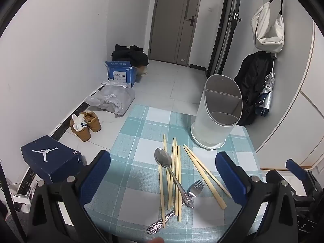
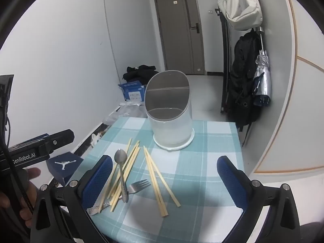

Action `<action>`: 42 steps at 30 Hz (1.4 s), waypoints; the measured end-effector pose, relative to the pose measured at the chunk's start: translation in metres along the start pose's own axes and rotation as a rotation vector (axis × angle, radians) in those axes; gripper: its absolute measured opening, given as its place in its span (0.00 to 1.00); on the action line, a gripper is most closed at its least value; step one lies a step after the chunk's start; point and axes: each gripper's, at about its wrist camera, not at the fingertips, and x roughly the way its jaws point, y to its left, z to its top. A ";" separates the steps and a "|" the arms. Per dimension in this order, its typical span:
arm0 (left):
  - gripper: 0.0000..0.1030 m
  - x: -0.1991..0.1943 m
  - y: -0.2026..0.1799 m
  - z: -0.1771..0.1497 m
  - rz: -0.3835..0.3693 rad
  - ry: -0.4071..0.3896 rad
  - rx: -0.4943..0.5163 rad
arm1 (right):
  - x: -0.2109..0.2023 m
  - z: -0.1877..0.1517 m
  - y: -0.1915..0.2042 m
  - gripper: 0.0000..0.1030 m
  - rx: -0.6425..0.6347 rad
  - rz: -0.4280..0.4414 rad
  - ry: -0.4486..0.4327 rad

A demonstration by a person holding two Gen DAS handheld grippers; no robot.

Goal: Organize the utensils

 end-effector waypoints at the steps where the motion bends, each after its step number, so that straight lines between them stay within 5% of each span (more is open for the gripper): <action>1: 0.99 0.001 -0.001 0.000 -0.004 0.004 0.002 | 0.000 0.000 0.001 1.00 0.001 0.001 0.001; 42: 0.99 -0.005 0.008 -0.001 -0.013 -0.015 -0.051 | -0.004 0.002 -0.005 1.00 0.015 -0.001 -0.011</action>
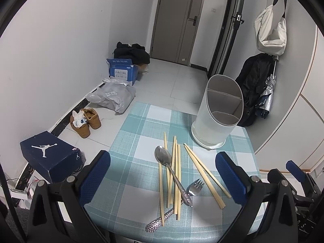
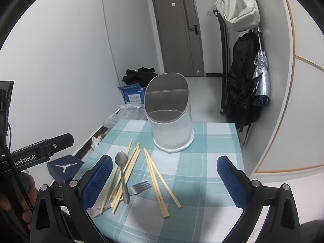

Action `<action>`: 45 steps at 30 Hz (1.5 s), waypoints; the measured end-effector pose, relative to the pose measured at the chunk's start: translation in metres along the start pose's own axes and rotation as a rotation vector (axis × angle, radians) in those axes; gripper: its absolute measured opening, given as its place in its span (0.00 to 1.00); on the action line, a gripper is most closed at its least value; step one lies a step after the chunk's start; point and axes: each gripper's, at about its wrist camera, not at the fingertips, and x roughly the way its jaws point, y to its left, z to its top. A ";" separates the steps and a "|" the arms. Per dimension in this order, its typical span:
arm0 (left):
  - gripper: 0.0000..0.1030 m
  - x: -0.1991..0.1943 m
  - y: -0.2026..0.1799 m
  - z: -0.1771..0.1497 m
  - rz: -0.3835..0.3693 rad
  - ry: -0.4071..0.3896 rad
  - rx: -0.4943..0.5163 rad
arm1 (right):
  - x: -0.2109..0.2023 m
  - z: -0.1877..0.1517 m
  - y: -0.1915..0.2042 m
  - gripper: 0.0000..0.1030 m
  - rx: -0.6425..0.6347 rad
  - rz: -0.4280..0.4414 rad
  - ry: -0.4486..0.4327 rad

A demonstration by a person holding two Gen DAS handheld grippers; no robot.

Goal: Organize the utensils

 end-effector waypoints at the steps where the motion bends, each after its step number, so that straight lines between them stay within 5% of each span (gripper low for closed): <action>1: 0.99 0.000 0.000 0.000 -0.001 0.001 0.000 | 0.000 0.000 0.000 1.00 0.001 -0.001 -0.001; 25: 0.99 0.001 -0.001 -0.001 -0.010 0.014 0.002 | 0.001 -0.001 -0.005 1.00 0.008 -0.059 0.006; 45: 0.99 0.016 0.007 0.001 0.010 0.070 -0.027 | 0.016 -0.001 -0.012 1.00 0.017 -0.027 0.045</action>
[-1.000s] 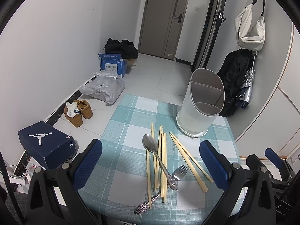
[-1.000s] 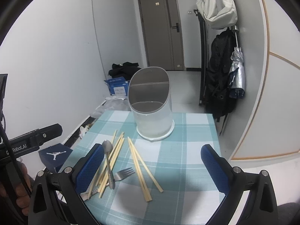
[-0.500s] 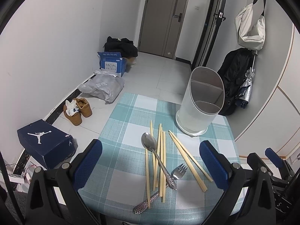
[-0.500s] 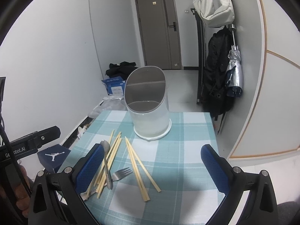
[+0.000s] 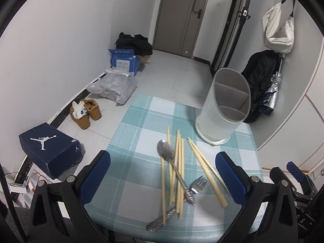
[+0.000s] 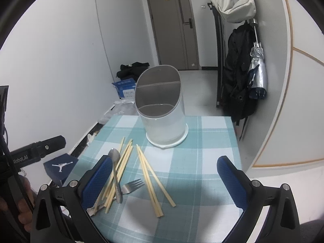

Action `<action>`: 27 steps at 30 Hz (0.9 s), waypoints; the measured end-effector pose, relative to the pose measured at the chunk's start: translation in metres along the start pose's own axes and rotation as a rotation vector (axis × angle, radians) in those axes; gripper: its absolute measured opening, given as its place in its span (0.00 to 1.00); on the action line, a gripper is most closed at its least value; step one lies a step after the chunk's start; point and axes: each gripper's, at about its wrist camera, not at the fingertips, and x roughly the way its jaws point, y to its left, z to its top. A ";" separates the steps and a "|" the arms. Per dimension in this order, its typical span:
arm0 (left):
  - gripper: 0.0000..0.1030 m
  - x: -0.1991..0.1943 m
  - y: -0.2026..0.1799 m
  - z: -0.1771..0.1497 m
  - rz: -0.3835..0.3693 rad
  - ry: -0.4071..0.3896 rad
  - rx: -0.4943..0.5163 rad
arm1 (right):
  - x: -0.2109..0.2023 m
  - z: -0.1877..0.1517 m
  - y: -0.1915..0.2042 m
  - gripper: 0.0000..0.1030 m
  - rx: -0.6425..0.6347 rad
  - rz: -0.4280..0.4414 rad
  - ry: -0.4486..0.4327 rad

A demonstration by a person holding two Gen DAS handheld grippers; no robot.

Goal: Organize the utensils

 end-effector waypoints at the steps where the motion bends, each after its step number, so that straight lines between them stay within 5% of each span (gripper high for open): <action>1: 0.99 0.003 0.002 0.001 0.003 0.010 -0.003 | 0.002 0.000 0.000 1.00 -0.012 -0.004 0.001; 10: 0.99 0.026 0.011 0.011 0.048 0.064 -0.002 | 0.054 0.007 0.009 0.97 -0.165 -0.024 0.111; 15: 0.99 0.037 0.017 0.018 0.050 0.104 -0.025 | 0.103 -0.002 0.008 0.72 -0.210 -0.035 0.249; 27: 0.99 0.058 0.039 0.024 0.079 0.174 -0.061 | 0.172 -0.023 0.014 0.35 -0.312 -0.030 0.425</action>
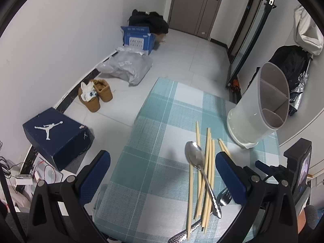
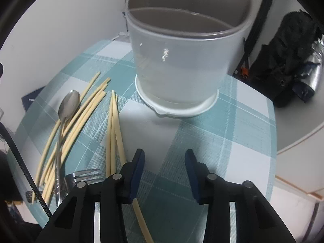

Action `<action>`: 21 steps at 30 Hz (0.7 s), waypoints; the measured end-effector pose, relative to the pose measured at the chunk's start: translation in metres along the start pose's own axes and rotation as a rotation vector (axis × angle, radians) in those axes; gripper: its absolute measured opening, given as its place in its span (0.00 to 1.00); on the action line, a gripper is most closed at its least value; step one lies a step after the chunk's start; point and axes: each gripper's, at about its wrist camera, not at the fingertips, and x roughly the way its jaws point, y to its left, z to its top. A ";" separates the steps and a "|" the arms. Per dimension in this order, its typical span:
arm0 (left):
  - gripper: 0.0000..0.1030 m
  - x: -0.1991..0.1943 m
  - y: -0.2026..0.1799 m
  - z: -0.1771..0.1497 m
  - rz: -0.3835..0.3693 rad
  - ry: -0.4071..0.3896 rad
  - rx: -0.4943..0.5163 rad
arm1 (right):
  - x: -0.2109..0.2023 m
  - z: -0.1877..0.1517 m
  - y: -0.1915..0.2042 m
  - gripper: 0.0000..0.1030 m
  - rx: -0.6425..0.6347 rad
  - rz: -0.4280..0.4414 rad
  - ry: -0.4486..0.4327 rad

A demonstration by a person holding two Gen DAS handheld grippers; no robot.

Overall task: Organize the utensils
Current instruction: 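Lower the right tool onto a wooden chopstick and close on it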

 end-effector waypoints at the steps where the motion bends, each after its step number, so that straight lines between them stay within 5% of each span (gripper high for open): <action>1: 0.99 0.002 0.002 0.000 0.003 0.010 -0.008 | 0.001 0.000 0.001 0.34 -0.007 -0.001 -0.007; 8: 0.99 0.007 0.013 0.001 -0.002 0.047 -0.057 | -0.001 0.008 0.000 0.20 -0.020 0.015 0.006; 21: 0.99 0.003 0.022 0.000 -0.017 0.037 -0.098 | -0.016 0.001 0.016 0.29 -0.056 0.085 0.015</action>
